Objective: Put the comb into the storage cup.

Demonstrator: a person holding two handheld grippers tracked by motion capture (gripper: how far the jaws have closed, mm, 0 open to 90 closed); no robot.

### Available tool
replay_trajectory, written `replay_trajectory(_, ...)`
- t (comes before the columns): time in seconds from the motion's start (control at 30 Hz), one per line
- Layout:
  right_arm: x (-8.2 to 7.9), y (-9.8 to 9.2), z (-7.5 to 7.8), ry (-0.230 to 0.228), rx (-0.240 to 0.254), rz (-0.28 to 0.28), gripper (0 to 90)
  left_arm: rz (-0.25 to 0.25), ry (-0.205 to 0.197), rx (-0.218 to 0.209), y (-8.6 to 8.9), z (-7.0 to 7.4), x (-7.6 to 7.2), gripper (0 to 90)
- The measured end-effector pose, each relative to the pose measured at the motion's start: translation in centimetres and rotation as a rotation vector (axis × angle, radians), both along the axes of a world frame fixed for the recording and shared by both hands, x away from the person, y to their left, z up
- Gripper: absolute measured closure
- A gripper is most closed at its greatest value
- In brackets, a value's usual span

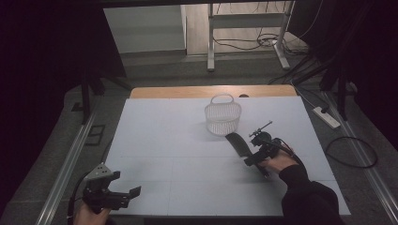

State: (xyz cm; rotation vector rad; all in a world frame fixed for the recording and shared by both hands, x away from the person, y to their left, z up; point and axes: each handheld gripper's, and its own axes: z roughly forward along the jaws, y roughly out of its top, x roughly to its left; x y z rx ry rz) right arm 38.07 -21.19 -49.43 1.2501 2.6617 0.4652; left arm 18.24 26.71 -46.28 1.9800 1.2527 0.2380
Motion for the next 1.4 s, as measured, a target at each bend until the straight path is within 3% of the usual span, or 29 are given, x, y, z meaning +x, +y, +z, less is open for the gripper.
replay_trajectory(0.3, 0.0, 0.2, -1.4, 0.018, -0.068, 0.014, 0.0, -0.003, 0.0, -0.003, 0.0, 0.0, 0.0, 0.0)
replay_trajectory(0.53, 0.0, 0.2, -1.5, 0.036, -0.062, -0.004, 1.0, -0.005, 0.001, -0.001, 0.1, 0.0, 0.0, 0.0)
replay_trajectory(0.6, -0.1, 0.2, -1.2, 0.037, -0.059, 0.003, 7.0, -0.003, 0.001, -0.003, 0.1, 0.0, 0.0, 0.0)
replay_trajectory(0.83, -0.7, 0.1, -0.3, 0.017, -0.04, 0.052, 42.5, -0.004, 0.001, -0.001, 0.1, 0.0, 0.0, 0.0)
replay_trajectory(1.07, -0.9, 0.2, 0.0, 0.019, -0.042, 0.064, 66.6, -0.003, 0.002, -0.001, 0.1, 0.0, 0.0, 0.0)
replay_trajectory(1.17, -1.0, 0.2, 0.0, 0.021, -0.041, 0.067, 71.0, -0.002, 0.002, -0.001, 0.1, 0.0, 0.0, 0.0)
replay_trajectory(1.4, -1.0, 0.0, 0.1, 0.03, -0.039, 0.081, 71.7, 0.0, 0.0, -0.002, 0.1, 0.0, 0.0, 0.0)
